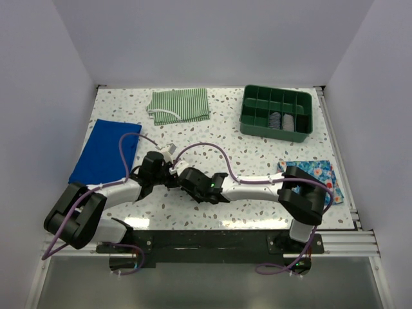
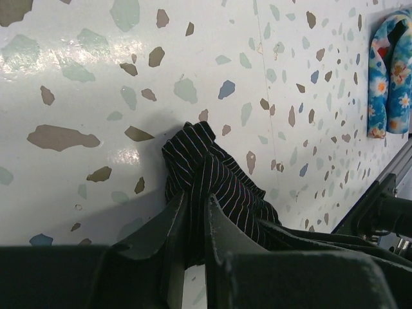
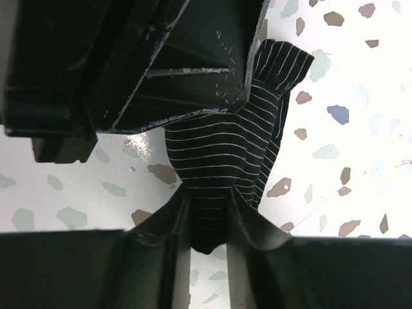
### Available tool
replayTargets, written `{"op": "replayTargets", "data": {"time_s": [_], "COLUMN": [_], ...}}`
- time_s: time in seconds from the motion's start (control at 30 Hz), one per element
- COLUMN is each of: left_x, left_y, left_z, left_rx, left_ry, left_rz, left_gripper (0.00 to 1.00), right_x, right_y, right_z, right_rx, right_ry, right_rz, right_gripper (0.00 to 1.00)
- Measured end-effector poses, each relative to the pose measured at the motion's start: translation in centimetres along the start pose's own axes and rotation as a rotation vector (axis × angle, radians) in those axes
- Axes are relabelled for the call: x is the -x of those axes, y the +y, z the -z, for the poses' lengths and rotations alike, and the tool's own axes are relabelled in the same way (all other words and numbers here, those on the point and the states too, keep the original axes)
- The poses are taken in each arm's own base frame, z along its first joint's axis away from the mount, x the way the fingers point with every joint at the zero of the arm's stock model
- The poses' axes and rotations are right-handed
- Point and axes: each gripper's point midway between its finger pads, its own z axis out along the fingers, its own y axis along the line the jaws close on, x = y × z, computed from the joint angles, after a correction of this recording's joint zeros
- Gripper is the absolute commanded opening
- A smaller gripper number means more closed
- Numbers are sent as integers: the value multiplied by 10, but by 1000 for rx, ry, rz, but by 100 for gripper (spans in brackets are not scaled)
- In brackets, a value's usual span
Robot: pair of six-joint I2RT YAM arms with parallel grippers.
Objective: Roll the underwear
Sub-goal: Roll the underwear to the center of the board.
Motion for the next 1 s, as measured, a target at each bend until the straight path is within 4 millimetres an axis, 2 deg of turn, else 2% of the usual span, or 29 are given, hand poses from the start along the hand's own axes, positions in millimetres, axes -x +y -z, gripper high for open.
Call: {"op": "replayTargets", "data": {"time_s": [0.17,0.33,0.43,0.47,0.57,0.67,0.83,1.0], "left_x": [0,0,1,2,6,14,27,27], "left_y": [0,1,1,2,6,14,17,15], "left_z": [0,0,0,0,4,12,23,26], "left_rx": [1,4,12,16,45,76,87,79], "left_ry": [0,-1,0,-1,-17,-46,-95,-107], "left_rz": [0,0,0,0,-7,7,17,12], "left_gripper": [4,10,24,38,52,60,64,66], "right_x": [-2,-5,-4,-4,1,6,11,18], "right_y": [3,6,6,7,5,3,4,8], "right_z": [-2,-3,-4,-5,-7,-10,-13,-19], "right_rx": [10,39,74,94,168,244,363,475], "right_ry": [-7,-30,-37,-39,-55,-73,-77,-78], "right_rz": [-4,-38,-74,-92,-167,-233,-311,-390], "right_gripper": [8,7,7,7,7,7,6,6]}}
